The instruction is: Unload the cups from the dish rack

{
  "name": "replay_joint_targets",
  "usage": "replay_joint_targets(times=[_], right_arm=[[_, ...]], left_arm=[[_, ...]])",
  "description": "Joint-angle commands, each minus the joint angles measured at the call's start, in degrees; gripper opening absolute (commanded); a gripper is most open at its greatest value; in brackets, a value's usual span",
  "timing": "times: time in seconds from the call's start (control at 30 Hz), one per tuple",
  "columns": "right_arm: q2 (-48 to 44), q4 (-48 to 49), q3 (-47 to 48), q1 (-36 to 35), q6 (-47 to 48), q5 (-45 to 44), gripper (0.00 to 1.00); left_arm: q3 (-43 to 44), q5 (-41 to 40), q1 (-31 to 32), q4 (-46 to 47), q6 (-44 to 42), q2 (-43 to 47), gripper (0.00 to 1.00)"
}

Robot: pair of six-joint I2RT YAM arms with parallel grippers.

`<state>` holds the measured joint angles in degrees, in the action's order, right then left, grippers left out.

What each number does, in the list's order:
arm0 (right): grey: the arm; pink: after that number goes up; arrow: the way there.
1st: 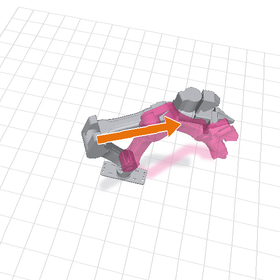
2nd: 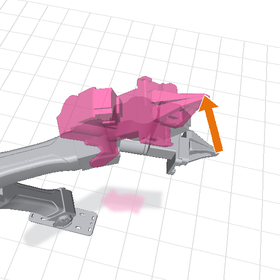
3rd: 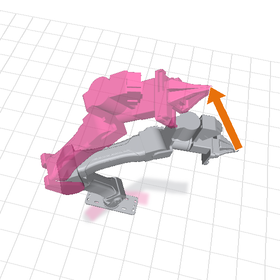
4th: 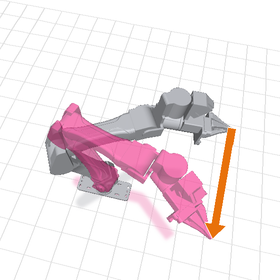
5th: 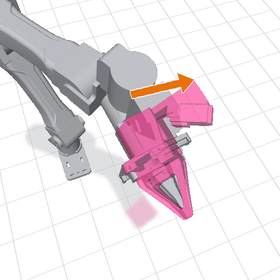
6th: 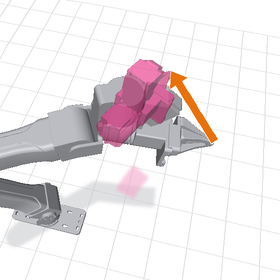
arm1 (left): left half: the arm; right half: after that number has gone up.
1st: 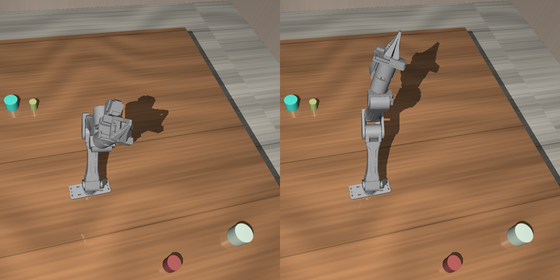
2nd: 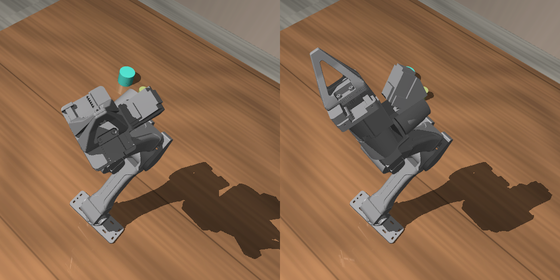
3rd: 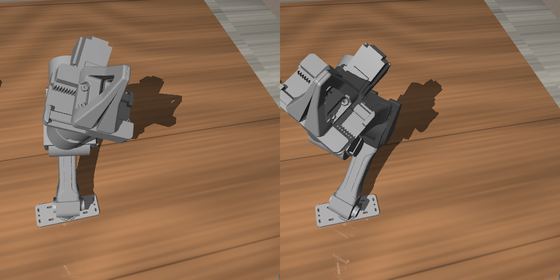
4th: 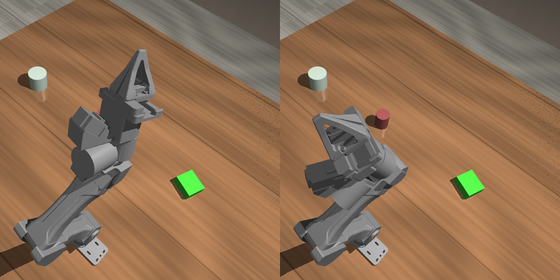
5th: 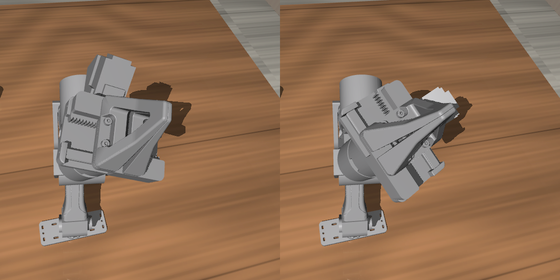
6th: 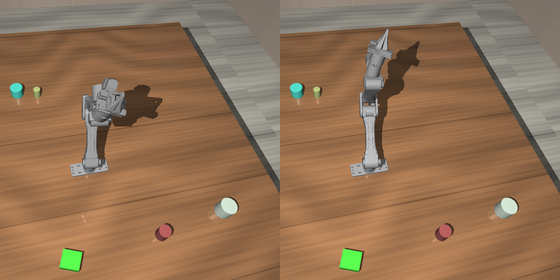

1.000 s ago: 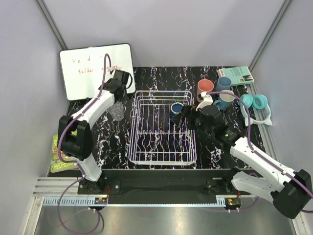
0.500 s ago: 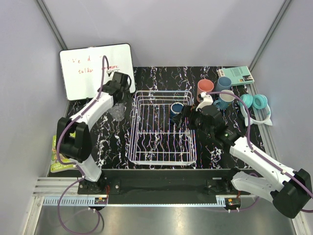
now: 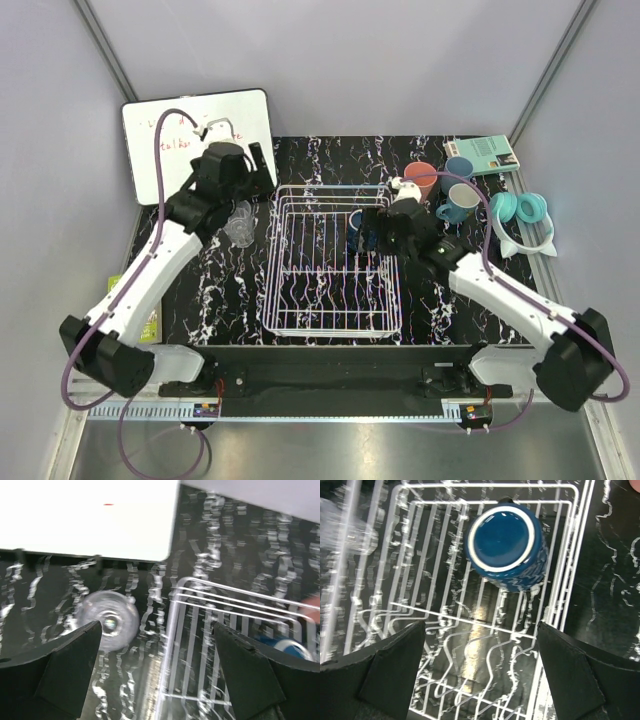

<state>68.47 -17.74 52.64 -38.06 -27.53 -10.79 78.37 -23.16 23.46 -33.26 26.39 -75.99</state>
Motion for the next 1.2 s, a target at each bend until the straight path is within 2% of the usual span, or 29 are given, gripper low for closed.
replay_joint_targets(times=[0.0,0.13,0.33,0.47,0.77,1.13,1.17], right_arm=[[5.35,-3.09,6.32,-0.26,2.92,-5.47,1.0],[12.63,-3.88,11.24,-0.26,4.5,-8.63,1.0],[22.65,-5.46,19.86,-0.17,6.78,-11.8,1.0],[27.5,-8.01,23.99,-0.26,6.79,-13.11,1.0],[33.3,-9.77,25.67,-0.26,6.35,-15.84,1.0],[40.42,-9.86,28.48,-0.17,6.52,-14.79,1.0],[40.6,-9.95,28.48,-0.17,6.61,-14.7,0.97]], left_arm=[[-2.51,-1.27,5.0,1.44,2.34,5.57,0.99],[-8.74,-2.77,10.71,2.05,4.19,9.88,0.99],[-15.08,-4.7,14.85,2.76,6.3,15.34,0.99],[-17.19,-4.44,15.56,2.76,6.92,17.01,0.99],[-18.69,-3.74,15.65,3.11,7.27,17.54,0.99],[-20.36,-3.03,15.82,3.55,8.06,17.8,0.99],[-20.45,-3.03,15.82,3.55,8.06,17.89,0.99]])
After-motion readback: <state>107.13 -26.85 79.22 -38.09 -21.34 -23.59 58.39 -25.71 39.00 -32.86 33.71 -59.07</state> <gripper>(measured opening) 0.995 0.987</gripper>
